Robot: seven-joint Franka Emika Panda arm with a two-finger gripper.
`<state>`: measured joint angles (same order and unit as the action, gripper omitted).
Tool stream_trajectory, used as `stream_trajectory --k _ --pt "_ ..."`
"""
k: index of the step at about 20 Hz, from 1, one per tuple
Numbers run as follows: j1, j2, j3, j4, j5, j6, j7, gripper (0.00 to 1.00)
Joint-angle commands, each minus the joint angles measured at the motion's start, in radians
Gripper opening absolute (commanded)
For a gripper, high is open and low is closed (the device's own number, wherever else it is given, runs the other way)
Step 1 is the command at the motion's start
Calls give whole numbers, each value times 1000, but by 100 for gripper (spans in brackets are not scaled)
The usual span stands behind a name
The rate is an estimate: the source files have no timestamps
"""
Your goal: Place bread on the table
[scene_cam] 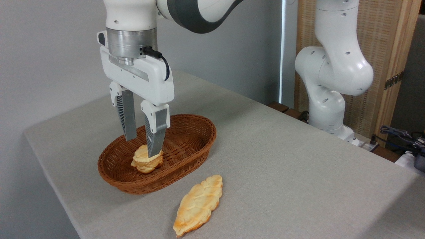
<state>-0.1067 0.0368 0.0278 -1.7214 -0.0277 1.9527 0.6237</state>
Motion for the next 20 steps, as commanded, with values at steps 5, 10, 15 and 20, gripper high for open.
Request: stream_trajectory --k 5,10,15,20 --pt "-10 -8 -2 -18 -15 -8 17 100" --pt "-11 -9 -26 -37 -15 -8 19 100" --pt "-13 -9 -61 -76 -18 3 19 100" --pt "-13 -2 -104 -118 -29 17 19 100"
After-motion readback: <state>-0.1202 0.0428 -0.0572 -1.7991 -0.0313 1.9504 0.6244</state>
